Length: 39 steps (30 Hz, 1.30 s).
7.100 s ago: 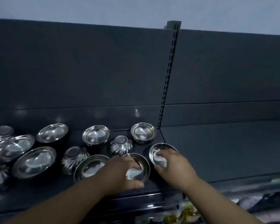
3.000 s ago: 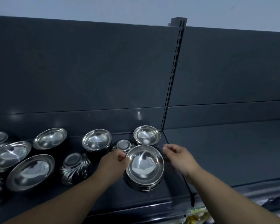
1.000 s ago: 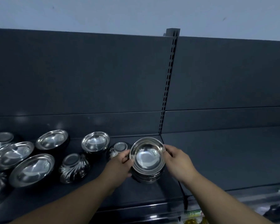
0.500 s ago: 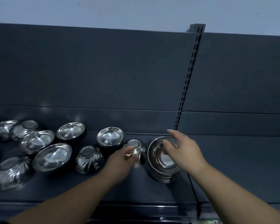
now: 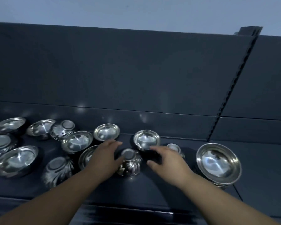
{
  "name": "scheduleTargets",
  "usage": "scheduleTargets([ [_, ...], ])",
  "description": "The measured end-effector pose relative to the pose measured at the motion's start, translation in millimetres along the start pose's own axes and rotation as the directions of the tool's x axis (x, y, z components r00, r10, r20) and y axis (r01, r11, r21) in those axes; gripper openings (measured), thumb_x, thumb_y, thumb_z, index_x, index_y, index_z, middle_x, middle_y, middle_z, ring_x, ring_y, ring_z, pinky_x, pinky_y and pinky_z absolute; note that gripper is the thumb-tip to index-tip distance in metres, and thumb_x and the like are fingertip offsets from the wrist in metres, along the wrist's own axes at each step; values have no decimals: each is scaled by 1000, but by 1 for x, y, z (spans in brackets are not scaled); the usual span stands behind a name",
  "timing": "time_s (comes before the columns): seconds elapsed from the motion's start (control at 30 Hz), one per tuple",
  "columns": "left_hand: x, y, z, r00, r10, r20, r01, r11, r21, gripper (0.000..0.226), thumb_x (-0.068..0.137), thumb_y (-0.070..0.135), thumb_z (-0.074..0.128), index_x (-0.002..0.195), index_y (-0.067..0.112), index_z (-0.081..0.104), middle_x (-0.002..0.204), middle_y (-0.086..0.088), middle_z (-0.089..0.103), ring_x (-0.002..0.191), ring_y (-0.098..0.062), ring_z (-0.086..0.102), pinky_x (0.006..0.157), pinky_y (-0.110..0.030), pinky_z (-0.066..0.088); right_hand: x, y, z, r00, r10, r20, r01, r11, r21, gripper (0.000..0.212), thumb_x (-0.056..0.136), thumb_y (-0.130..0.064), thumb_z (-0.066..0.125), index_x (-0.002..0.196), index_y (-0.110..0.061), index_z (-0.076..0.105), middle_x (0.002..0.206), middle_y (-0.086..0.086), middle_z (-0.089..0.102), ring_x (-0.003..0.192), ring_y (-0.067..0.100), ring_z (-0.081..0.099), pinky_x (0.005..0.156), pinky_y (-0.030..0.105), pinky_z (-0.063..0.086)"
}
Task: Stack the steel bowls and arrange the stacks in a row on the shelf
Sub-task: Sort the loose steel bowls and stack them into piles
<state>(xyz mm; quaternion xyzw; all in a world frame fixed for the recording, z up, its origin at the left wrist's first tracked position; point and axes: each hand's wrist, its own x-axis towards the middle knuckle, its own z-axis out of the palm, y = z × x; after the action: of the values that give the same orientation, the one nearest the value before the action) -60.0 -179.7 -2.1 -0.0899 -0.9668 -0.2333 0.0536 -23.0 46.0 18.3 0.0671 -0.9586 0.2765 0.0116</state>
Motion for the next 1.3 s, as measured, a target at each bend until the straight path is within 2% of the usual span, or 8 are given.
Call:
scheduleTargets([
  [0.13, -5, -42, -12, 999, 6, 50, -11, 996, 86, 82, 70, 61, 58, 142, 24, 46, 153, -2, 35, 140, -21, 33, 116, -32, 23, 7, -19, 40, 999, 0, 50, 1, 1000, -10, 65, 81, -41, 72, 141, -29, 50, 144, -7, 51, 132, 10, 47, 111, 18, 33],
  [0.3, -13, -84, -7, 986, 165, -21, -163, 983, 90, 70, 61, 65, 46, 108, 20, 73, 119, -8, 68, 105, -27, 68, 93, -39, 50, 21, -37, 74, 995, 87, 53, -88, 996, 18, 89, 73, -47, 79, 149, -35, 35, 159, -6, 26, 142, 16, 34, 116, 25, 29],
  [0.47, -19, -100, -2, 963, 218, 159, -224, 974, 19, 87, 65, 74, 28, 138, 32, 49, 149, 7, 39, 136, -15, 39, 114, -26, 26, 34, -48, 88, 985, 140, 101, -139, 990, -15, 105, 66, -50, 84, 152, -37, 25, 163, -3, 12, 147, 20, 25, 118, 32, 29],
  [0.7, -31, -105, 12, 958, 284, 29, -276, 948, -158, 29, 85, 35, 66, 113, 38, 69, 133, 15, 54, 126, -14, 42, 113, -37, 28, 25, -36, 97, 982, 167, 83, -151, 973, -175, 92, 74, -40, 79, 150, -41, 26, 164, -2, 13, 142, 26, 34, 114, 33, 36],
  [0.8, -34, -100, 16, 945, 328, 5, -320, 923, -215, 26, 86, 31, 67, 112, 35, 71, 129, 16, 57, 116, 7, 32, 114, -39, 26, 12, -30, 93, 982, 180, 50, -168, 969, -183, 89, 74, -40, 78, 148, -39, 29, 161, -2, 17, 140, 24, 36, 113, 32, 36],
  [1.03, -28, -75, 26, 904, 408, 129, -369, 896, -247, 27, 90, 35, 63, 115, 41, 67, 132, 23, 50, 116, 18, 29, 121, -37, 10, -11, -12, 81, 971, 236, -42, -239, 961, -141, 93, 62, -52, 81, 141, -35, 36, 158, -3, 19, 142, 23, 29, 113, 33, 36],
  [1.17, -26, -60, 29, 903, 403, 150, -351, 892, -285, 24, 89, 35, 64, 112, 43, 69, 125, 31, 45, 119, 14, 36, 119, -33, 11, -8, -7, 77, 969, 246, 25, -242, 963, -120, 107, 65, -51, 82, 151, -37, 20, 164, -4, 8, 149, 24, 15, 118, 35, 27],
  [1.3, -24, -55, 30, 896, 393, 205, -327, 899, -292, 25, 89, 42, 61, 113, 44, 68, 121, 36, 42, 118, 24, 31, 117, -27, 8, -11, 3, 68, 970, 244, 3, -243, 967, -74, 107, 61, -54, 81, 150, -39, 24, 159, -4, 22, 141, 21, 33, 114, 31, 35],
])
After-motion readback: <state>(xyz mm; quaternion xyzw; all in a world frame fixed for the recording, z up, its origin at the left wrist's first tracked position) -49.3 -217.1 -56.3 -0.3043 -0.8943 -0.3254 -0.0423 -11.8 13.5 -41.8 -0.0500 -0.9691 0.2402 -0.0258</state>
